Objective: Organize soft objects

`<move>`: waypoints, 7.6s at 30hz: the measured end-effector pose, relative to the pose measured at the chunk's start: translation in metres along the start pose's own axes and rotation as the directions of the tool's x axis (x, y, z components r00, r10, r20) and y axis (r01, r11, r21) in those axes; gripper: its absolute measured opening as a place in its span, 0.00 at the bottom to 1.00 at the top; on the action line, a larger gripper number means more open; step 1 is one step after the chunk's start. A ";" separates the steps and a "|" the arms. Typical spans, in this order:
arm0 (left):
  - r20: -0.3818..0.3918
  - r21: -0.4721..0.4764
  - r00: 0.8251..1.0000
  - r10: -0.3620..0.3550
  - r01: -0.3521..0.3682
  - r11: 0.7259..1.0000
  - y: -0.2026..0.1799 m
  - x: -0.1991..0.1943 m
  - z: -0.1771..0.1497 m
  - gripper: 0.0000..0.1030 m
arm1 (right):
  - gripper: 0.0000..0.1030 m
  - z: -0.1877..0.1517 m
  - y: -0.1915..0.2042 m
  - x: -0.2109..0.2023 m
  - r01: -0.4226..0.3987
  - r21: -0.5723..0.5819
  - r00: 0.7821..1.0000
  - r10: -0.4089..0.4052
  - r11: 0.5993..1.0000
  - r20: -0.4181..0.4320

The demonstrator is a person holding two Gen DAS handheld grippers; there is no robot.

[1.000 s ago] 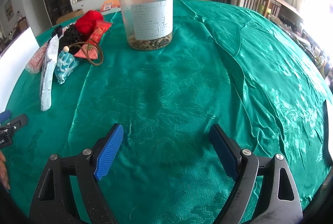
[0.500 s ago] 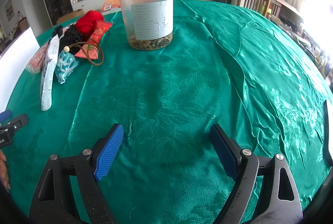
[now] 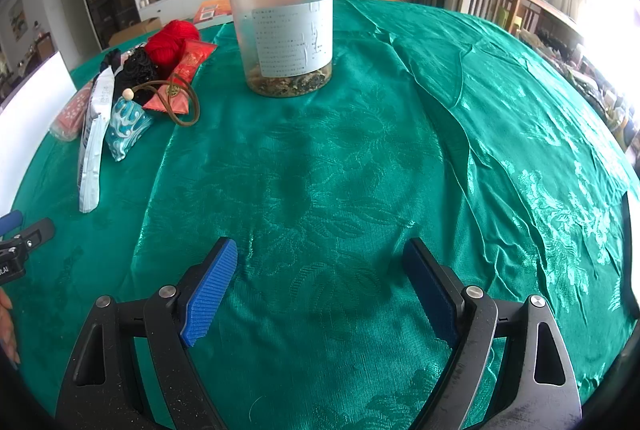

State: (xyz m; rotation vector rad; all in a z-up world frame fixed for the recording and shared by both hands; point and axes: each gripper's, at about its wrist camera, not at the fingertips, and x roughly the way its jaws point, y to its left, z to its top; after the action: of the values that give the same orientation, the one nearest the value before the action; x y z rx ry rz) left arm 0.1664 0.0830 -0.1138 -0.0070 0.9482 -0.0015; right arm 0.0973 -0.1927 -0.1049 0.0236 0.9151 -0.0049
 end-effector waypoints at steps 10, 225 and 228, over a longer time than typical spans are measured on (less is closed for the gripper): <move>0.000 0.000 1.000 0.000 0.000 1.000 0.000 0.000 0.000 1.00 | 0.85 0.000 0.000 0.000 0.000 0.000 1.000 0.000 1.000 0.000; 0.004 0.024 1.000 -0.022 0.021 0.999 0.005 -0.007 -0.009 1.00 | 0.86 -0.009 -0.074 -0.006 0.097 0.118 0.995 -0.097 0.988 -0.011; 0.004 0.024 1.000 -0.021 0.021 0.999 0.005 -0.007 -0.009 1.00 | 0.86 -0.009 -0.074 -0.007 0.097 0.118 0.995 -0.097 0.988 -0.011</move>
State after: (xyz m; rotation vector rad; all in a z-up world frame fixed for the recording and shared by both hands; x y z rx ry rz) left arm 0.1553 0.0877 -0.1133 0.0048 0.9439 -0.0324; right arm 0.0851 -0.2664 -0.1066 0.0890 0.9200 -0.1497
